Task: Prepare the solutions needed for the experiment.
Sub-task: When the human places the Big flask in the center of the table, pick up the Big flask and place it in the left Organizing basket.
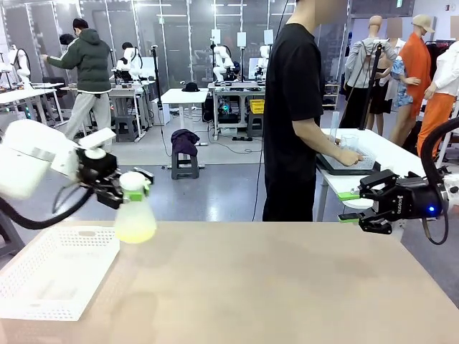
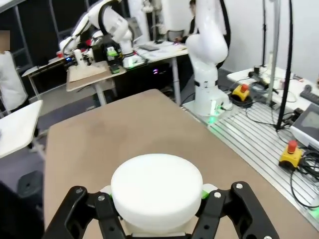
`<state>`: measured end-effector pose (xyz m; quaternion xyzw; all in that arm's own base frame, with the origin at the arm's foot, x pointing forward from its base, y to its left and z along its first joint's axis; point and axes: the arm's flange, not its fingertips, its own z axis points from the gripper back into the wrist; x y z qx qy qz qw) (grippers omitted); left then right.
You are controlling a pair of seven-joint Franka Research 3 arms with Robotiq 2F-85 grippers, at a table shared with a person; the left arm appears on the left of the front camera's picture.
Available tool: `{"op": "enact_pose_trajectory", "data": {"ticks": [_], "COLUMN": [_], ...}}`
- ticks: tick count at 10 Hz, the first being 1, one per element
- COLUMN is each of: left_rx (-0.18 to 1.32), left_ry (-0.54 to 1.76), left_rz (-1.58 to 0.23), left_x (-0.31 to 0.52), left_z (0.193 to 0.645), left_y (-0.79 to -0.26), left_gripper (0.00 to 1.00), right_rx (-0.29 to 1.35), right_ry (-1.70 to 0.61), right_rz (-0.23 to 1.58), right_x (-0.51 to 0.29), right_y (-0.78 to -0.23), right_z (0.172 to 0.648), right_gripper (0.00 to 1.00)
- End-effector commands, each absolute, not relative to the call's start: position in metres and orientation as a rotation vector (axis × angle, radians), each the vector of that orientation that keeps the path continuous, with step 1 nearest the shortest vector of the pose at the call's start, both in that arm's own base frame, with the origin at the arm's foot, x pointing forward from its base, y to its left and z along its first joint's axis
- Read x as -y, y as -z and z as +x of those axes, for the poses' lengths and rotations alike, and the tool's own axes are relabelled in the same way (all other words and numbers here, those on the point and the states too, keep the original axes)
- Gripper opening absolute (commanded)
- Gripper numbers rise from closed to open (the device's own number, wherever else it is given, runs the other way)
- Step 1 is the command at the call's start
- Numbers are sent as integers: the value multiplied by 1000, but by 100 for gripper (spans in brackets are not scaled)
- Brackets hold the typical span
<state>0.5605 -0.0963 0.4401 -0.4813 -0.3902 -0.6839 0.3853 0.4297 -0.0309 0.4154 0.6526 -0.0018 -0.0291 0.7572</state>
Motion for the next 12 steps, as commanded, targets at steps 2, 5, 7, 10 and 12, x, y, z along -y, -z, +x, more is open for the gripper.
{"op": "enact_pose_trajectory", "data": {"ticks": [2,5,7,10,12], "left_rx": [1149,1248,1325,1359,1360], "left_ry": [1615,1465,1343,1238,1216], "left_rz": [-1055,-1011,-1016,-1069,-1120], "left_x": [26,-42,-82,-118,-126], "left_z": [527,499,482,474,475], "left_y": [-462,-451,-429,-390,-363], "left_gripper": [0,0,0,0,0], "right_rx": [1,1,1,1,1], "right_ry": [60,60,60,60,60], "right_rz": [1428,1428,1428,1428,1428], "right_x": [31,31,31,31,31], "right_y": [-416,-416,-416,-416,-416], "right_z": [429,429,429,429,429], "right_gripper": [52,52,52,52,52]}}
